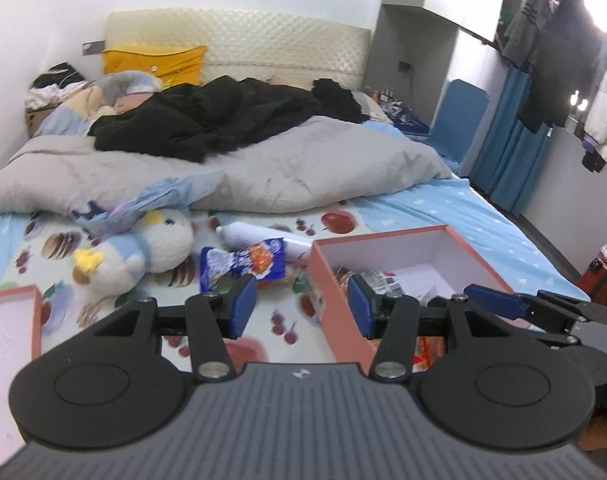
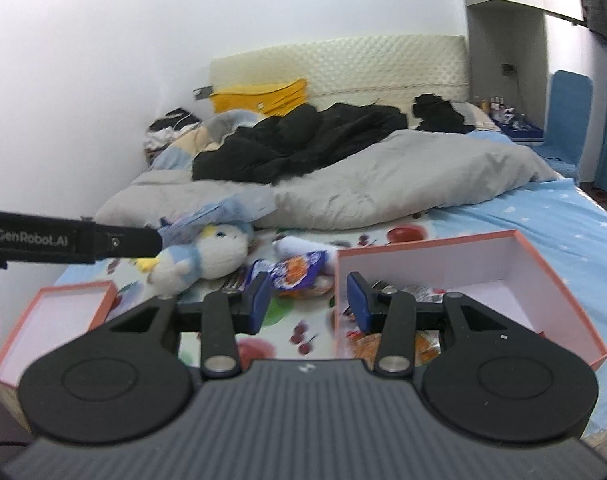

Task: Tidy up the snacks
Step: 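Withdraw both tools from the box back toward the remaining snacks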

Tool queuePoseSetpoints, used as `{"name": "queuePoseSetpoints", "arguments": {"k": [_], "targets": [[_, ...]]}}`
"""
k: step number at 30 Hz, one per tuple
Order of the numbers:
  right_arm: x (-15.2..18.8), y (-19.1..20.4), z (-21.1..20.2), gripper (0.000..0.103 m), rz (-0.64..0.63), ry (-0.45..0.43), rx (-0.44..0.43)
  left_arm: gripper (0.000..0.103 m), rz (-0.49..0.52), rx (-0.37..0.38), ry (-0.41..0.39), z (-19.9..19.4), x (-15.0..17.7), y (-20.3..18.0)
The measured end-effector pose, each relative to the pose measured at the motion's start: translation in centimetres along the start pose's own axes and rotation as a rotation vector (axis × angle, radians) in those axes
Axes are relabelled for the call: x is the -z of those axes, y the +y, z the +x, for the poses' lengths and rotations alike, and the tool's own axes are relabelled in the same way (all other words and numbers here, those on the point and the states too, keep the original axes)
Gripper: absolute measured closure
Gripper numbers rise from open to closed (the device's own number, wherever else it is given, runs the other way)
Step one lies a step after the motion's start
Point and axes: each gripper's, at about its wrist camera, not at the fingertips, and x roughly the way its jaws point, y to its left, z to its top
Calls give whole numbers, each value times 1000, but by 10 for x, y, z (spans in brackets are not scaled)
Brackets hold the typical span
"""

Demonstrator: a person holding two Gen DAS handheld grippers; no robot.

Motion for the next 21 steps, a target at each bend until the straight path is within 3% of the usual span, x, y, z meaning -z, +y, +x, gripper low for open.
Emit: {"name": "queuePoseSetpoints", "arguments": {"k": [15,21], "targets": [[65,47,27,58,-7,119,-41,47,-58,-79,102,4,85,49],[75,54,38,58,-15,149,-38,43,-100,-97,144,26,95,72]]}}
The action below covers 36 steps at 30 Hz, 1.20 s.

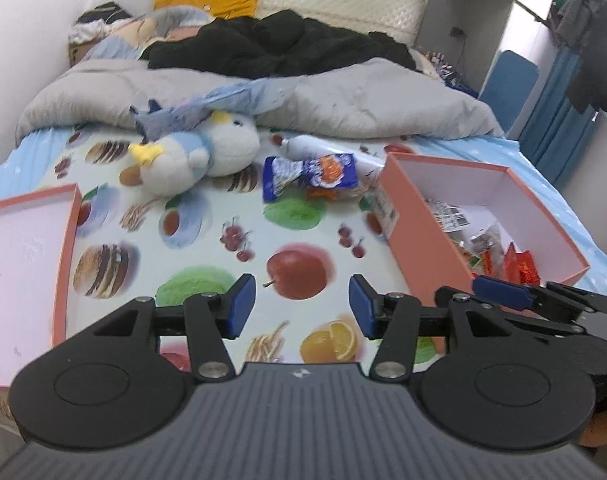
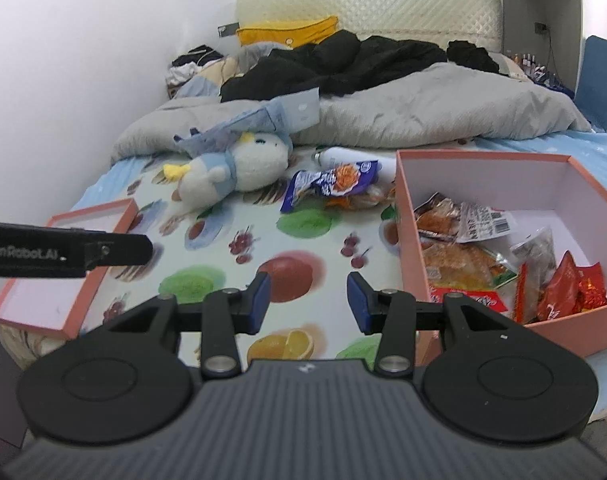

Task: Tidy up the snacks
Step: 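Withdraw both tools from the box back toward the remaining snacks, then grasp the blue pickled-cabbage bag with left tool while right tool grasps orange-wrapped snack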

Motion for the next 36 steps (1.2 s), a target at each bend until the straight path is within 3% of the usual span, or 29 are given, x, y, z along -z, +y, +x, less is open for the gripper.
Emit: {"name": "queuePoseSetpoints", "arguments": {"k": [7,17,28,36], "targets": [[-9,2,23,58,-8,-6,34,36,-1,-10,29,42,-22,10],[-28,6,93,58,-72,27,69,34,0,16,96,134,-68,30],[-40,7,188,58,-92,61,128,33,159,28,205,265,-111,38],[-48,10,242,58,-273,86,257,33,285,51,232,339,-134,27]]}}
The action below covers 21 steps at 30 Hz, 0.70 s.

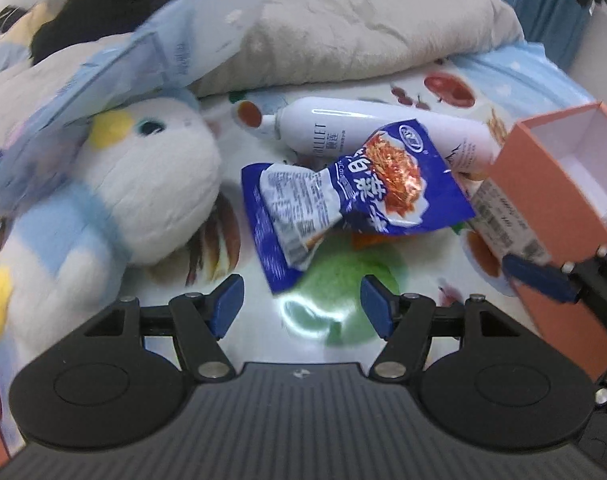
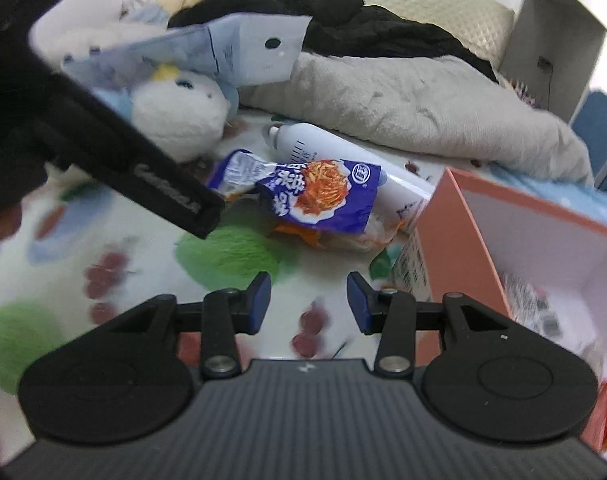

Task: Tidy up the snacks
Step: 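Grasp the blue pickled-cabbage bag with left tool while right tool grasps orange-wrapped snack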

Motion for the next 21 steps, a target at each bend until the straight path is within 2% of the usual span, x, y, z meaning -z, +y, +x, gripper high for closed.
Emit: {"name": "queuePoseSetpoints", "arguments": {"k": [5,10,13,19,20,21], "targets": [[-7,4,24,59,-133,9,98,33,13,-1,35,35,-15,4],[-7,12,41,60,-254,29,158,33,23,-23,30,53,-23,5],[-6,16,43,60,-323,-1,228,33,7,-15,21,53,-24,7],[-6,20,54,61,-374,13,246,36,1,-15,33,63,-25,8],[-5,21,56,68,-380,23,242,38,1,-18,29,64,-25,8],[-4,22,59,75,-391,33,235,45,1,-24,30,65,-24,8]]}}
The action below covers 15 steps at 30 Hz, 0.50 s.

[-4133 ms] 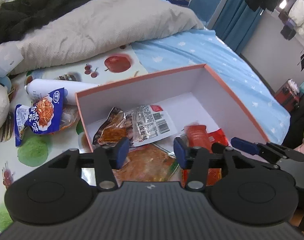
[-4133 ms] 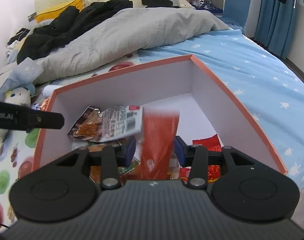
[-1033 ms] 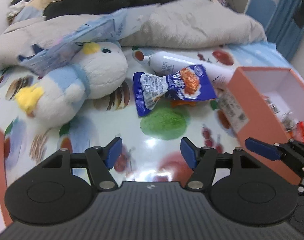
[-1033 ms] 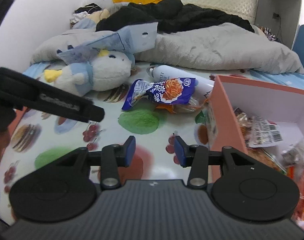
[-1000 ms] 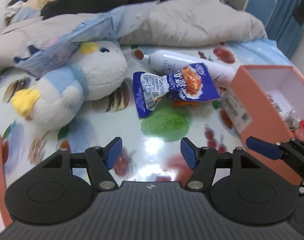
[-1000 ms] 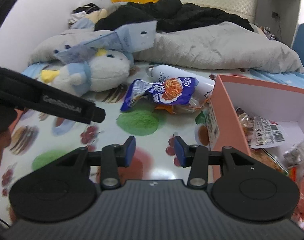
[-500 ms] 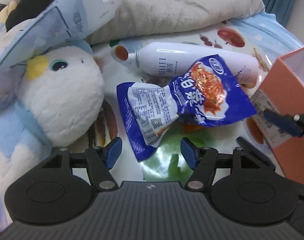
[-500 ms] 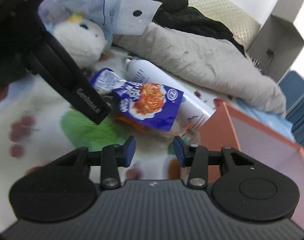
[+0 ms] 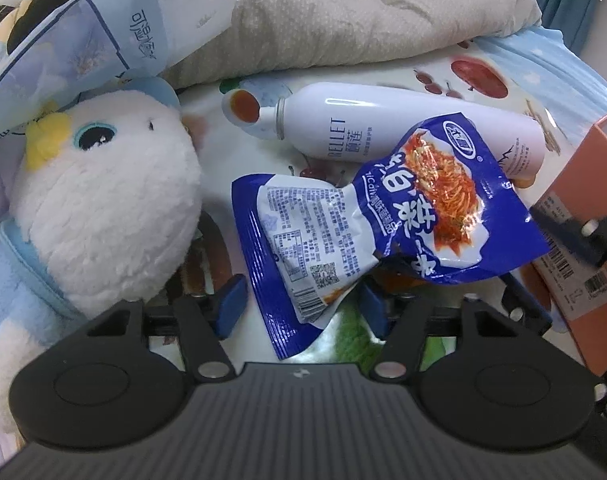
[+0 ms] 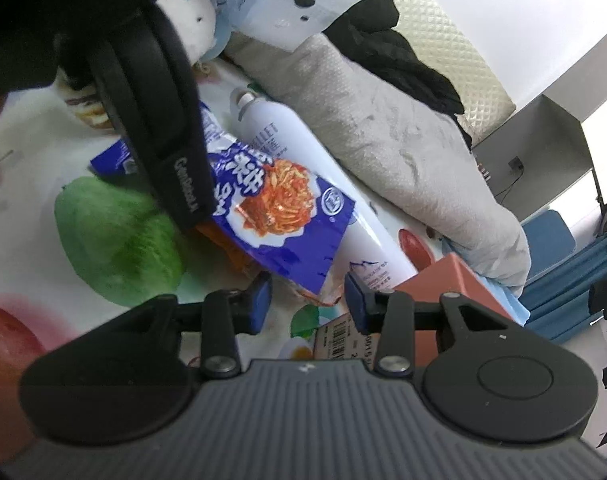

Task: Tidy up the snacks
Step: 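Grasp the blue pickled-cabbage bag with left tool while right tool grasps orange-wrapped snack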

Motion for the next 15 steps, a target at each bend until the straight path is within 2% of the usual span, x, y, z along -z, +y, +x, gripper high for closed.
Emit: {"name": "queuePoseSetpoints", "arguments": {"k": [4,7,10,15], "targets": [[2,1,2,81,-20,-2,-5,61,-27,-18,-5,-1,2,4],[2,1,1,88,-16,-7,-29,68,-59,-14,-10,-4,4,8],[1,2,-2,97,-15,-14,-48,72,-86,-18,-15,-9,8,11],[1,1,-13,99,7,-19,-82,76,-135,-11,-26,-23,17,13]]}}
